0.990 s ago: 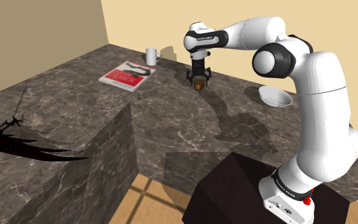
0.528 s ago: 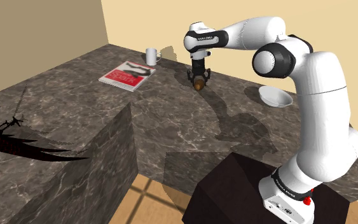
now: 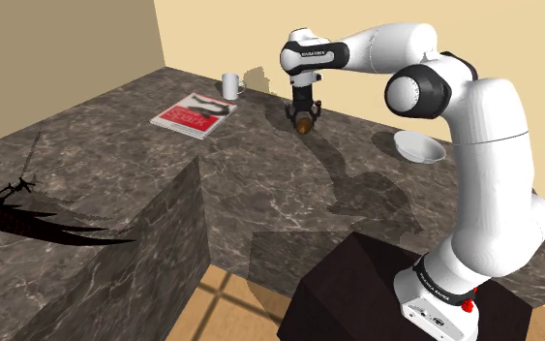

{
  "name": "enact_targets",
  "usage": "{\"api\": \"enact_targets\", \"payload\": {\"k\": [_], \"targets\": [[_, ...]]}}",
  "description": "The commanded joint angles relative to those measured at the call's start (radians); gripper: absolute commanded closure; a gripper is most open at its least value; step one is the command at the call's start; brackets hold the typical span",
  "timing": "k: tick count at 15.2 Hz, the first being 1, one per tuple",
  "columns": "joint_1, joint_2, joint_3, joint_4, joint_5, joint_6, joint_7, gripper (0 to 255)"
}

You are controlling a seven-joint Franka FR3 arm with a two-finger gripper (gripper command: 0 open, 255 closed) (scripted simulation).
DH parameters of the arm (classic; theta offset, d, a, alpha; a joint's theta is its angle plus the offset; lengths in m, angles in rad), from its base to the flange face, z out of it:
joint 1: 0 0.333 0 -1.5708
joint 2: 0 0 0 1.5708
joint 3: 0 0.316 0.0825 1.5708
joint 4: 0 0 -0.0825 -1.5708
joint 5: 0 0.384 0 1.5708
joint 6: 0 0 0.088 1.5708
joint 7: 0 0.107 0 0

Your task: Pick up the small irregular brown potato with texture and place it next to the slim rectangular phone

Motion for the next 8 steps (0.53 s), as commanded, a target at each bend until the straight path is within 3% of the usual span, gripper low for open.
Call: {"api": "enact_targets", "payload": {"k": [1, 8], "targets": [[0.000, -0.011, 0.000, 0.008, 0.000, -0.019, -0.001, 255], [0.000, -0.023, -0.001, 0.082, -0.001, -0.105, -0.006, 255]]}}
